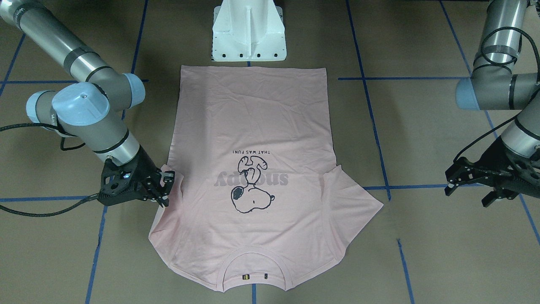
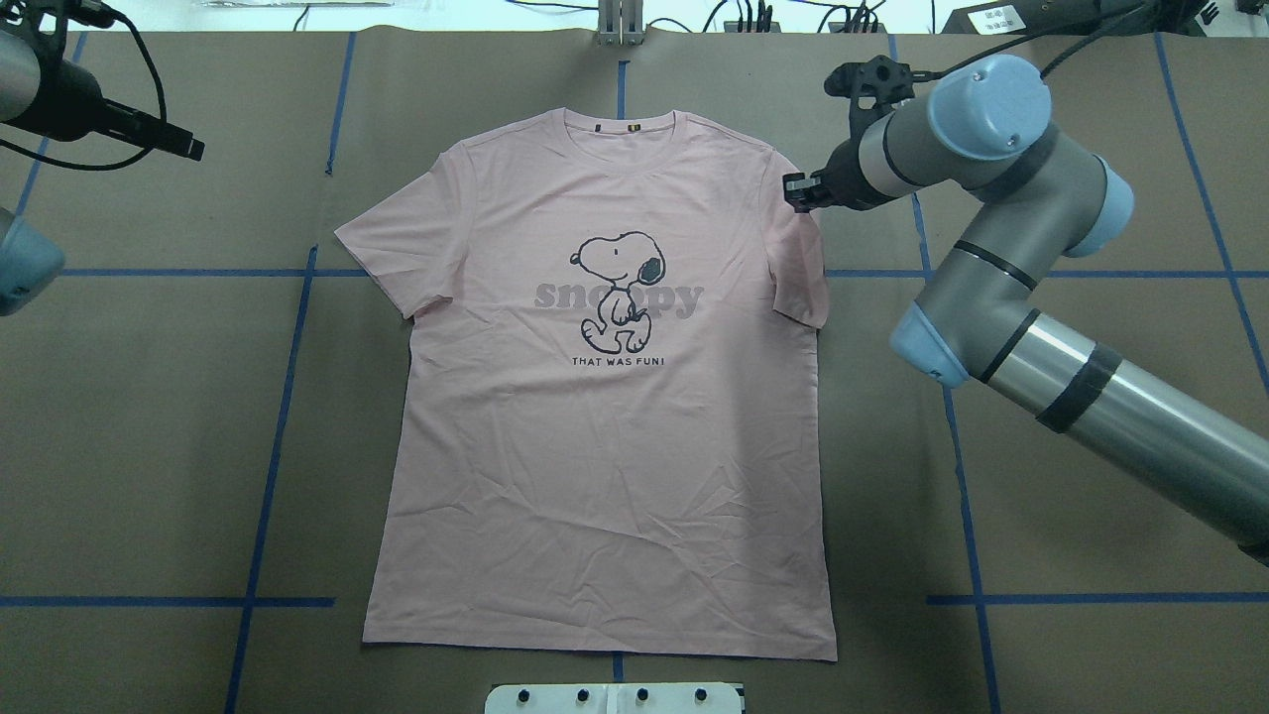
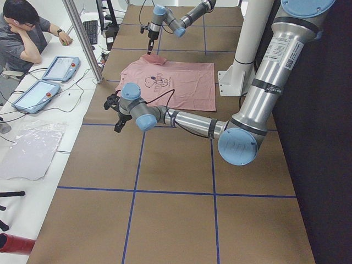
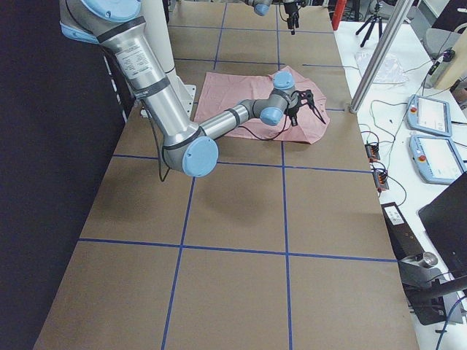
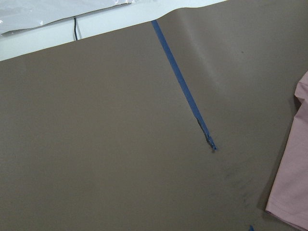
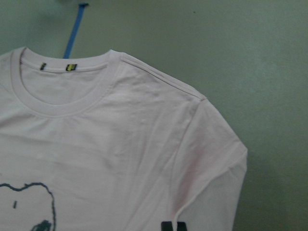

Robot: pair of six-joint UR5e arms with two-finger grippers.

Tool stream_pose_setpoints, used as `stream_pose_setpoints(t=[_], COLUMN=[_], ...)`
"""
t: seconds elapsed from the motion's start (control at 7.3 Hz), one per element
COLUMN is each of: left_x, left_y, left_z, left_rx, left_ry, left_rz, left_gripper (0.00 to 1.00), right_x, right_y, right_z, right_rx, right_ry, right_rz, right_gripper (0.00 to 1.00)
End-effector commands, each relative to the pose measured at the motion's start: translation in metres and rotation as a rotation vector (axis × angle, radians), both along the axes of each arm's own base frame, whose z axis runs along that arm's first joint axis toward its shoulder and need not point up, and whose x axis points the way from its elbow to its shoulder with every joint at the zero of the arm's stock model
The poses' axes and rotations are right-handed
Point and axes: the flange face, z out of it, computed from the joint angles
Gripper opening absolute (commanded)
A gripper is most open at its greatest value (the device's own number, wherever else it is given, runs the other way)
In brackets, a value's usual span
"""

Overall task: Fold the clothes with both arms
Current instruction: 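Move the right gripper to the sleeve nearest it and grasp its edge, then fold the sleeve onto the shirt with the right gripper while the left arm approaches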

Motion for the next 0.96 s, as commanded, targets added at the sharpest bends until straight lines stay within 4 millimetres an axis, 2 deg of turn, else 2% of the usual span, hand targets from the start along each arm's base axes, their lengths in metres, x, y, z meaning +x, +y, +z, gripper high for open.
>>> stream_pose_setpoints(t=[0.0, 0.14, 0.27, 0.41, 0.55, 0.68, 0.82], left_x=[-0.001, -0.001, -0.001, -0.001, 0.0, 0.0, 0.009], left_y=[0.001, 0.001, 0.0, 0.0, 0.001, 0.0, -0.001], left_z=[-0.002, -0.002, -0.003, -0.003, -0.003, -0.004, -0.01], left_rx=[0.003, 0.002, 0.002, 0.002, 0.002, 0.0, -0.039], left_ry=[0.002, 0.002, 0.003, 0.003, 0.003, 0.005, 0.029], left_rz=[-0.002, -0.004, -0.005, -0.005, -0.003, -0.006, -0.027], left_gripper=[0.96, 0.96, 0.96, 0.97, 0.99, 0.99, 0.99], right_x=[-0.057, -0.073, -0.09, -0.105, -0.11, -0.114, -0.115], right_y=[-0.027, -0.037, -0.041, -0.041, -0.038, -0.034, -0.032], right_z=[-0.051, -0.056, -0.047, -0.054, -0.059, -0.059, -0.065], right_rx=[-0.027, -0.029, -0.024, -0.007, -0.003, 0.002, -0.005], right_ry=[-0.01, 0.012, 0.052, 0.067, 0.064, 0.065, 0.051], right_rz=[0.02, 0.037, 0.066, 0.085, 0.078, 0.072, 0.072], right_gripper=[0.0, 0.0, 0.0, 0.0, 0.69, 1.0, 1.0])
